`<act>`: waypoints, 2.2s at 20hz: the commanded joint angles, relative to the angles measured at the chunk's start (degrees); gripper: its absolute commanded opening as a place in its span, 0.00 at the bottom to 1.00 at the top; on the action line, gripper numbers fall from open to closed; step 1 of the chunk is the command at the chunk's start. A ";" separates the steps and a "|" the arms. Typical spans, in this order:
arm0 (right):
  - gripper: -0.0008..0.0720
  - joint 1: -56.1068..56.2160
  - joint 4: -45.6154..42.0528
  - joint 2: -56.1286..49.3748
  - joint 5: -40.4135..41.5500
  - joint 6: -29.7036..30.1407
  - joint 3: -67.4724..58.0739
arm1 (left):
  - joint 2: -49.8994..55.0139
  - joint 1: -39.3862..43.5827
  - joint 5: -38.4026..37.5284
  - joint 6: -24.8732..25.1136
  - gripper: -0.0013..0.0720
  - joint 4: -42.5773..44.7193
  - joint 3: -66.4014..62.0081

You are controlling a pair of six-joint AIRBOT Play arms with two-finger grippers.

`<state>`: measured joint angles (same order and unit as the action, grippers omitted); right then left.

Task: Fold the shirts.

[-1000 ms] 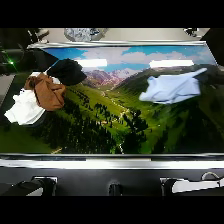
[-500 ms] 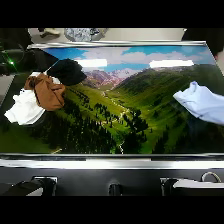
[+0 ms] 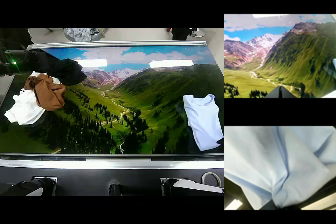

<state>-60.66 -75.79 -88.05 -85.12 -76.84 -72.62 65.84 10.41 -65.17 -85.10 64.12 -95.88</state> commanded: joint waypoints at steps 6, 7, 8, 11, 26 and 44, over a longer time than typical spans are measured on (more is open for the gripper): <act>0.14 -0.22 -11.54 4.85 -0.63 -2.51 5.75 | 0.07 0.02 0.00 0.02 0.06 -0.02 0.02; 0.46 -0.20 -11.34 4.83 -0.83 -2.49 5.75 | 0.07 0.02 0.00 0.02 0.06 -0.02 0.02; 0.83 -0.20 -10.27 4.85 -1.44 -1.66 5.73 | 0.07 0.02 0.00 0.00 0.06 -0.02 0.02; 0.87 -0.20 -11.50 6.19 -0.11 0.98 1.77 | 0.00 0.02 0.00 -0.33 0.06 0.00 -0.74; 0.87 49.92 -8.24 -2.40 -8.20 14.84 -29.00 | 19.23 4.63 -27.10 -12.09 1.00 37.11 -1.95; 0.87 52.70 -8.94 -2.71 -7.56 14.05 -26.53 | 11.85 9.27 -10.21 -18.45 1.00 34.23 15.28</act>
<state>-8.03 -84.75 -90.72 -92.51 -62.74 -99.18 77.73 19.64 -75.57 -103.53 98.37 -80.68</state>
